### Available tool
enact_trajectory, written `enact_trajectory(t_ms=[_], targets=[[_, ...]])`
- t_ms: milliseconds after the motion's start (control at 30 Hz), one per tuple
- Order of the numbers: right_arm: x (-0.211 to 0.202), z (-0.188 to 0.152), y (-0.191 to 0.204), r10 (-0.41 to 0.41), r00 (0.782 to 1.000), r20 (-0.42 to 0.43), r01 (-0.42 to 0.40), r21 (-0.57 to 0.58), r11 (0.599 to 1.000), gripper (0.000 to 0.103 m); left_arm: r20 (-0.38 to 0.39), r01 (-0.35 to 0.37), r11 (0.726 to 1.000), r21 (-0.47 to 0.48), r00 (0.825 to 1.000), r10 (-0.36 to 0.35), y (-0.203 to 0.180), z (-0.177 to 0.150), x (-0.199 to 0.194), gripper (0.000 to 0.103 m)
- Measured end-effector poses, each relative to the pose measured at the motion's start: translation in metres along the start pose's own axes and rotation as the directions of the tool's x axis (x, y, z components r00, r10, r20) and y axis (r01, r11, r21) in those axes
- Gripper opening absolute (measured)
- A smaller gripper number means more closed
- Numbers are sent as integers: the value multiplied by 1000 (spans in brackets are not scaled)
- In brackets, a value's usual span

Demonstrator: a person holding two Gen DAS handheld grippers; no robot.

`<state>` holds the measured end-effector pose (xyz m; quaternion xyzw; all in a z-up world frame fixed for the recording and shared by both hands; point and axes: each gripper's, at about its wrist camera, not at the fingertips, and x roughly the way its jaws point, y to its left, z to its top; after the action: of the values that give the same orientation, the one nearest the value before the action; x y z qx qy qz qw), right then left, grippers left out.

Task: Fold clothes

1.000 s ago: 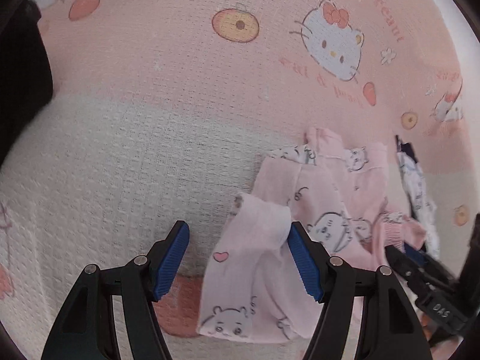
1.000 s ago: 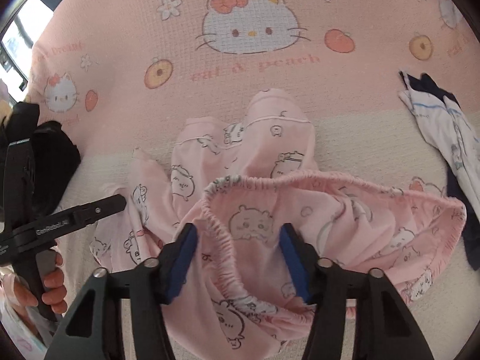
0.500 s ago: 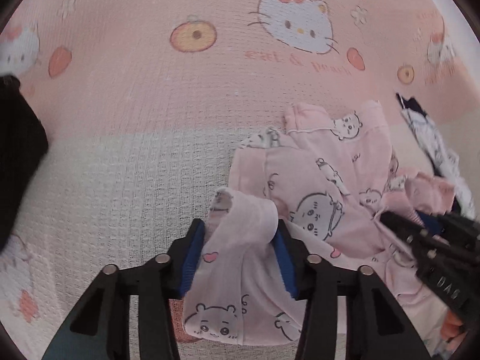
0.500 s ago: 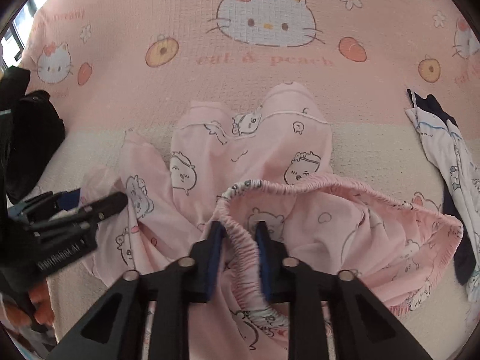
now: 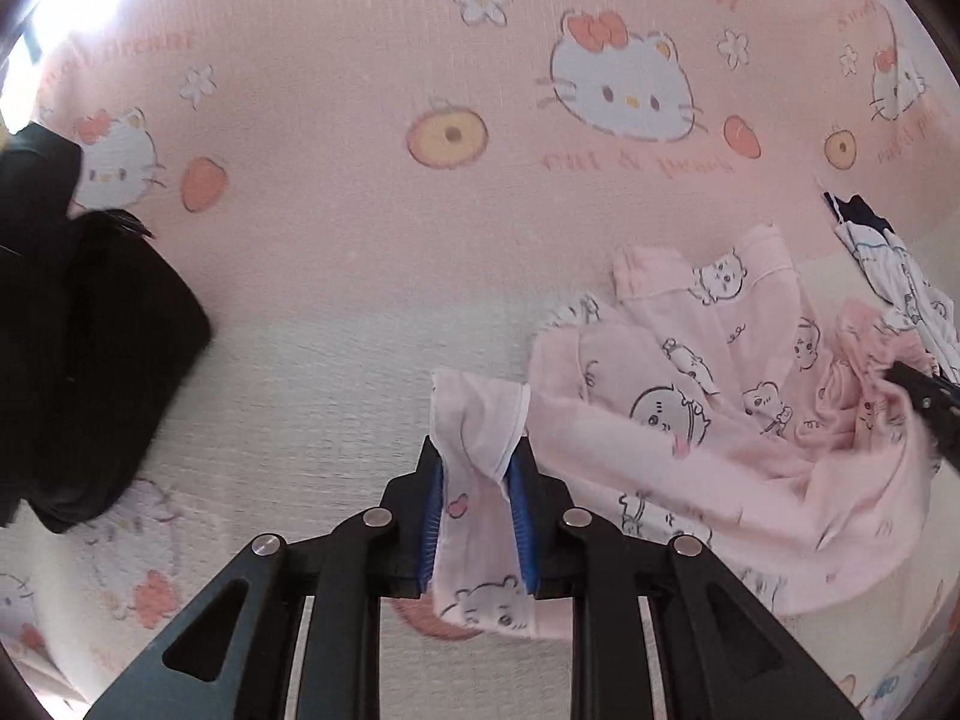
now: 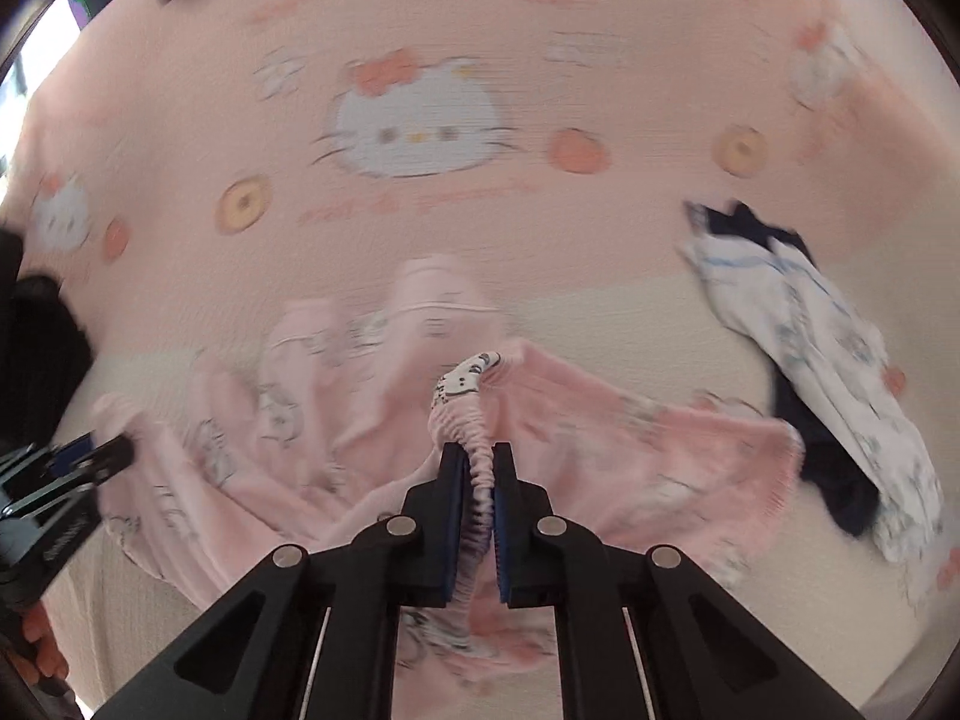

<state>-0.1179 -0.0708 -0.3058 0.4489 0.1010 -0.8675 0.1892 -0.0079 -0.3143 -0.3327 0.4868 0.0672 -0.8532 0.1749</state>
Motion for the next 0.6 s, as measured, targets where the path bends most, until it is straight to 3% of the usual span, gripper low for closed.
enact_trajectory(t_ms=[167, 333, 433, 500, 600], targets=[[-14, -7, -44, 45, 999, -3, -44, 129, 991, 7, 13, 3, 999, -36, 1000, -2, 16, -9, -22, 18], [-33, -17, -69, 202, 979, -9, -196, 218, 956, 7, 30, 15, 998, -53, 999, -13, 20, -21, -47, 18], [-34, -17, -82, 316, 949, -3, -303, 274, 913, 7, 30, 24, 998, -50, 999, -22, 17, -27, -55, 18], [-36, -19, -93, 410, 912, 13, -394, 308, 866, 7, 27, 41, 997, -62, 999, -39, 16, -33, -61, 18], [-39, -24, -109, 476, 879, 24, -456, 330, 827, 7, 29, 57, 995, -82, 998, -54, 16, -42, -70, 18]])
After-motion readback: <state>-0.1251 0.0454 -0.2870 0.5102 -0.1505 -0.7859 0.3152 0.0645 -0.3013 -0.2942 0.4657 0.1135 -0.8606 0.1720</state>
